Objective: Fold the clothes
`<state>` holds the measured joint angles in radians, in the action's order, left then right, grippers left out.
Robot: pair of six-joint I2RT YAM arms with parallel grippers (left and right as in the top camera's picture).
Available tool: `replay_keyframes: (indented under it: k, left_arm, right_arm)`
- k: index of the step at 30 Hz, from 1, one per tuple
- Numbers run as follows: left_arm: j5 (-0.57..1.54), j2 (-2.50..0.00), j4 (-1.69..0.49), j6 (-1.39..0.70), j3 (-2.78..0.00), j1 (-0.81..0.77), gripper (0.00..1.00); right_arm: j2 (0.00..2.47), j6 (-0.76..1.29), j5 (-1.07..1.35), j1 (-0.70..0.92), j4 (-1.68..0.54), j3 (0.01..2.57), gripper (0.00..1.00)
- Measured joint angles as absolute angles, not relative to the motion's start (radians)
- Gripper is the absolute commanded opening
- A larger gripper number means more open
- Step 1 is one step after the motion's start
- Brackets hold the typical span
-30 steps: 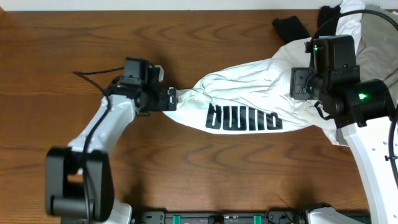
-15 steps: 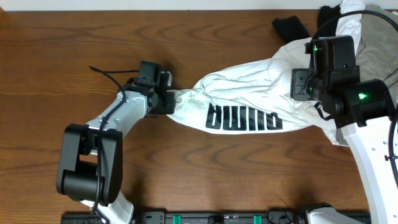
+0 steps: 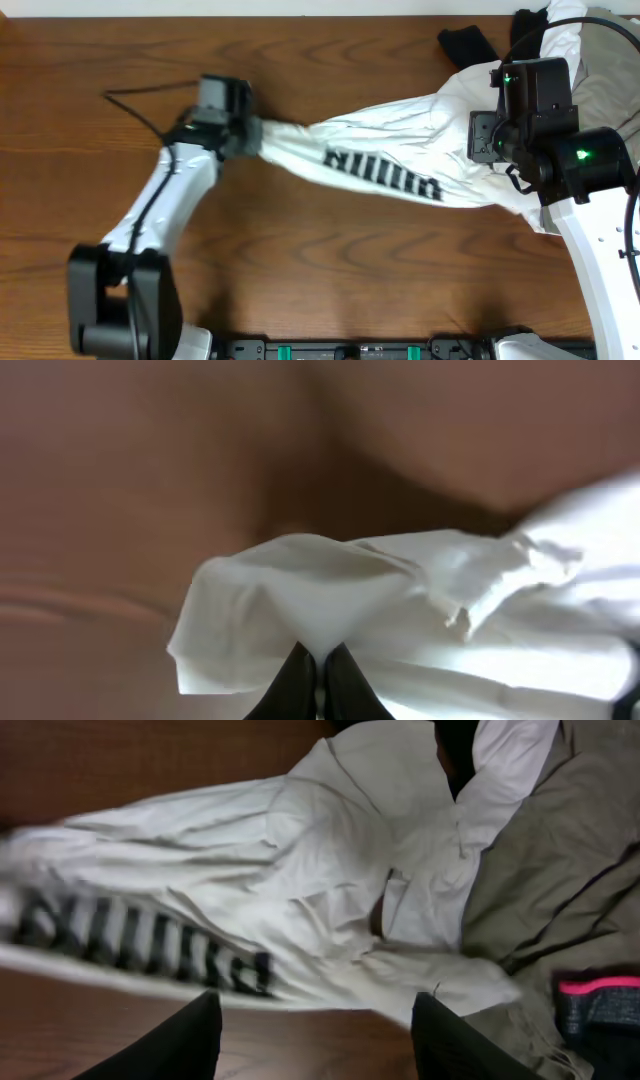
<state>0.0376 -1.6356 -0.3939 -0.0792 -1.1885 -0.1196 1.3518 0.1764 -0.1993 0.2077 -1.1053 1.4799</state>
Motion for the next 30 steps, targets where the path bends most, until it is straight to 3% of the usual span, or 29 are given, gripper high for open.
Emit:
replay_keyframes:
  k: [4,5,6,7,8,9,20,30]
  left_arm:
    - [0.01,-1.612,-0.36,-0.08,-1.285,-0.018,0.06]
    - [0.005,-1.612,-0.342,-0.079,-1.298,0.01,0.23]
    - [-0.002,-1.612,-0.322,-0.077,-1.308,0.039,0.55]
    - [-0.006,-1.612,-0.308,-0.079,-1.31,0.057,0.73]
    - [-0.009,-1.612,-0.298,-0.078,-1.312,0.078,0.82]
    - [-0.008,-1.612,-0.295,-0.079,-1.312,0.096,0.85]
    - [0.288,-1.612,-0.643,-0.083,-1.313,0.043,0.86]
    - [0.419,-1.612,-0.812,-0.112,-1.292,-0.265,0.88]
  right_arm:
    - [1.352,0.176,-0.199,0.208,-1.112,1.48,0.59]
    - [1.352,0.176,-0.199,0.208,-1.113,1.48,0.59]
    - [1.352,0.176,-0.199,0.208,-1.115,1.48,0.59]
    - [1.352,0.176,-0.199,0.208,-1.115,1.48,0.59]
    - [1.352,0.176,-0.199,0.208,-1.115,1.48,0.59]
    - [1.352,0.176,-0.199,0.208,-1.115,1.48,0.59]
    - [1.352,0.177,-0.199,0.208,-1.116,1.48,0.64]
    - [1.36,0.177,-0.199,0.204,-1.134,1.48,0.64]
